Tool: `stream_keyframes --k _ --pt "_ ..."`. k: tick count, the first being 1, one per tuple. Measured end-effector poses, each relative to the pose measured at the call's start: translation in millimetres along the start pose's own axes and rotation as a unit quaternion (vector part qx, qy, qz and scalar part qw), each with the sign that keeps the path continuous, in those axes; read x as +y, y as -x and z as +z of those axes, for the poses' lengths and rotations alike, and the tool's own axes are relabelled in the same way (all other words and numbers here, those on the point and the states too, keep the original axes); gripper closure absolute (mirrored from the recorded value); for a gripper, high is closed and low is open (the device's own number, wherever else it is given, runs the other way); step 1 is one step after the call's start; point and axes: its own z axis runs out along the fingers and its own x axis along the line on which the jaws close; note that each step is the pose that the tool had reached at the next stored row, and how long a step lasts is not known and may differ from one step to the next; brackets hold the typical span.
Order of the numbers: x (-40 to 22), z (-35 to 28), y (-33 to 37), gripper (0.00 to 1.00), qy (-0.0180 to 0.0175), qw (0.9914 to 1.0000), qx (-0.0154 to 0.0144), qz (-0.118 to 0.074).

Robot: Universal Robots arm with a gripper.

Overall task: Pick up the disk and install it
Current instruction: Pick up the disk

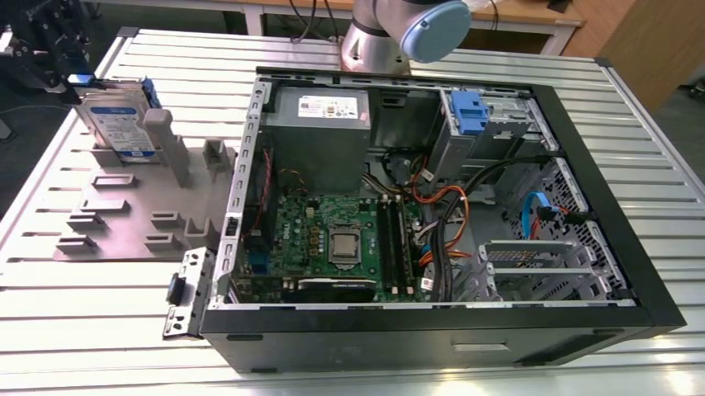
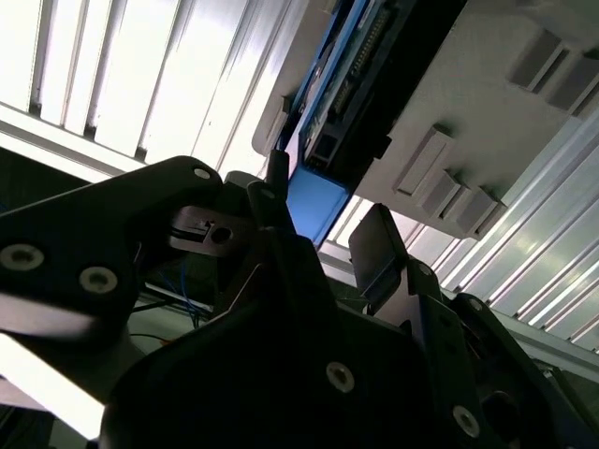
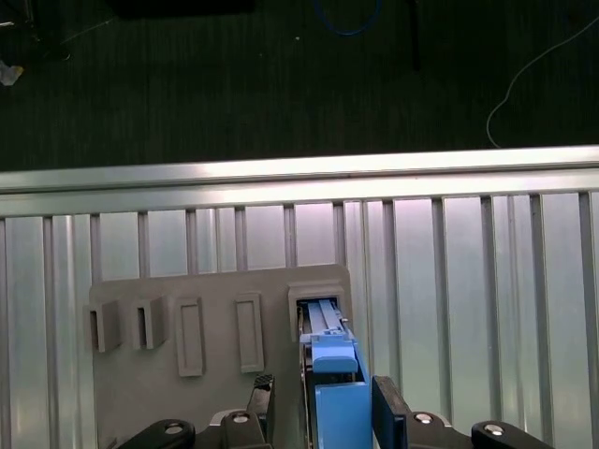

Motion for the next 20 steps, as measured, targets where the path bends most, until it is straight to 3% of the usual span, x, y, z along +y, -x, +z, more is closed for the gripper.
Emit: stream_keyframes --k 20 --pt "-0.1 1.7 0.0 0.47 -0.0001 0.99997 0.0000 -0.008"
